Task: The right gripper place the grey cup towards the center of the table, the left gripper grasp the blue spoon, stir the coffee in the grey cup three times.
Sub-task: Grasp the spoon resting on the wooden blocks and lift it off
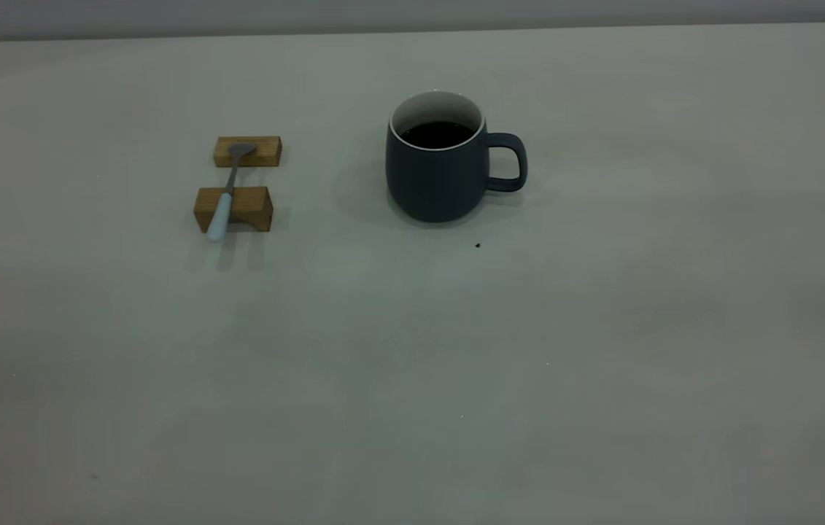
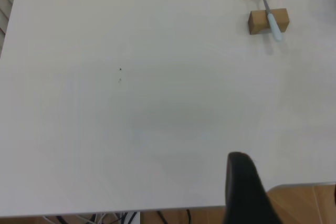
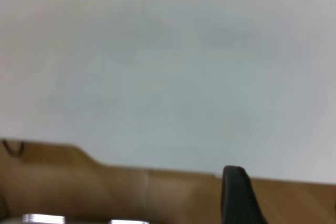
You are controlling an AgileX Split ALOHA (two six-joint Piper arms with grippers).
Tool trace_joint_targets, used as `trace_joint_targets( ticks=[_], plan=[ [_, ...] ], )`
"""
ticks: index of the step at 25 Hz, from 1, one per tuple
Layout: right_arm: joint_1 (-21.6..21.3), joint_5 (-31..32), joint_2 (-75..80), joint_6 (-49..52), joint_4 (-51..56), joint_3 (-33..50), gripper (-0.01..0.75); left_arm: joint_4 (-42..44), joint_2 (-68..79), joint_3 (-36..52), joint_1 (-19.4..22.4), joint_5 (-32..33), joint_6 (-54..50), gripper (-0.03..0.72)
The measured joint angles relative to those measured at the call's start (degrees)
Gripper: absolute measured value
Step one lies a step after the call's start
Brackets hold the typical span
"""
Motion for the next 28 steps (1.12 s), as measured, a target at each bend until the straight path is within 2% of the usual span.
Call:
trace_joint_targets(
  ticks=[3,11,28],
  plan=[
    [0.0,-2.38,-6.16,1.21,0.0,3.56,0.474,0.0,0.0,0.0,0.0,0.0,0.0,0.477],
    [0.0,-3.38,-15.37,1.4,0.0,3.86,0.474,0.0,0.0,0.0,0.0,0.0,0.0,0.477],
    [0.0,-3.38,-15.89,1.44,0.0,3.86,0.474,0.0,0.0,0.0,0.0,0.0,0.0,0.477]
  ],
)
